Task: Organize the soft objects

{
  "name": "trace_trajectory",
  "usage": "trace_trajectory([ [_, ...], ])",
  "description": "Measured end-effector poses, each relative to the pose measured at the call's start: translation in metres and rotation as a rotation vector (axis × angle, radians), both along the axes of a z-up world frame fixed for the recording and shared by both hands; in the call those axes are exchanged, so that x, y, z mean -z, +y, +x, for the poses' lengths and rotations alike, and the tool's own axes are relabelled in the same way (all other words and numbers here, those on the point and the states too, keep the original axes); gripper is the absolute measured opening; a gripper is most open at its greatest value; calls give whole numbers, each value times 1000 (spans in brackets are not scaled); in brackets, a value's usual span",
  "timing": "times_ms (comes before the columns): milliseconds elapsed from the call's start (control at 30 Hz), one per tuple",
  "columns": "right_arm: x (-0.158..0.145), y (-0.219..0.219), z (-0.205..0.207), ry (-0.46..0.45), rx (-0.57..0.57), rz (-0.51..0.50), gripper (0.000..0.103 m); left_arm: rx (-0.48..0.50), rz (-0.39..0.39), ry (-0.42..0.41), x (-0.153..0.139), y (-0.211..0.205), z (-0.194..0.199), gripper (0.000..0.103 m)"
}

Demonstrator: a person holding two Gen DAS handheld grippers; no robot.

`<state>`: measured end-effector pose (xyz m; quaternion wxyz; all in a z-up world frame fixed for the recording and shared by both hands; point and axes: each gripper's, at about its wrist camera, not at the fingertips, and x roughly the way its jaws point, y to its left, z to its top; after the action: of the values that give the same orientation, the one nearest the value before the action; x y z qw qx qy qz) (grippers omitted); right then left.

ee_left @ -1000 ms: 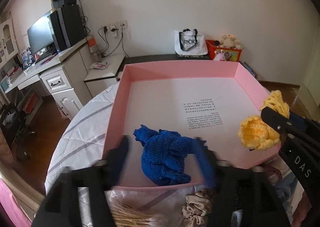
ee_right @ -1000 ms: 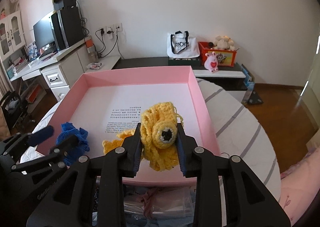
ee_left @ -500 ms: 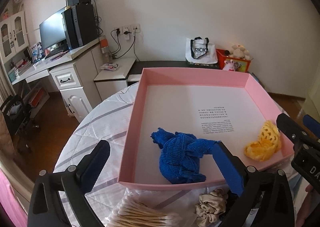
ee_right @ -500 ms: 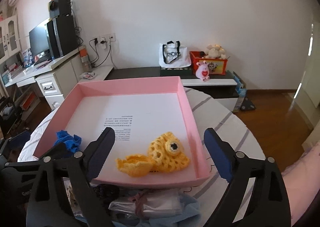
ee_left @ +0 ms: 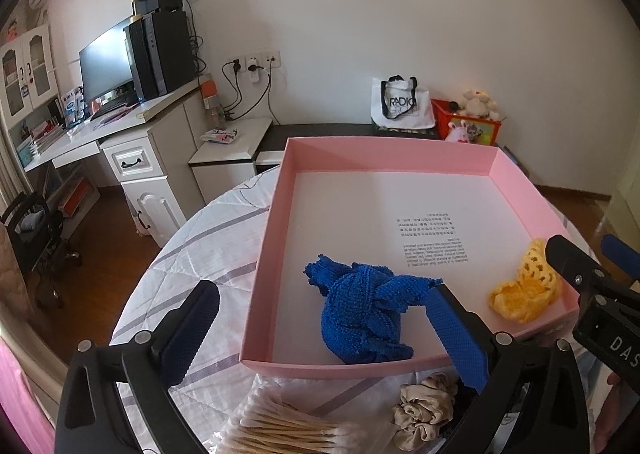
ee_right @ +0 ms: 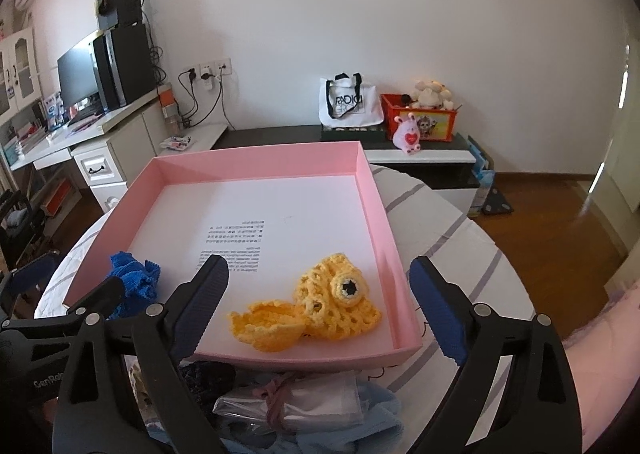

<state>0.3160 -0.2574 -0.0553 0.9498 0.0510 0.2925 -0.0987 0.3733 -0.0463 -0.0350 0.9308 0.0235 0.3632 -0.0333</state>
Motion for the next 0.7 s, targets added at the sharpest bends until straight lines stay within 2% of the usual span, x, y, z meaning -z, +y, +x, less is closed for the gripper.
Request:
trace_trajectory([
  [333,-9,6,-13,-28,-1,-18,91,13,-15,-11,-10,0,-14,102],
  [700,-33,16,-54,-91,2,-46,91,9,-26,-77,-33,2,-61,103],
])
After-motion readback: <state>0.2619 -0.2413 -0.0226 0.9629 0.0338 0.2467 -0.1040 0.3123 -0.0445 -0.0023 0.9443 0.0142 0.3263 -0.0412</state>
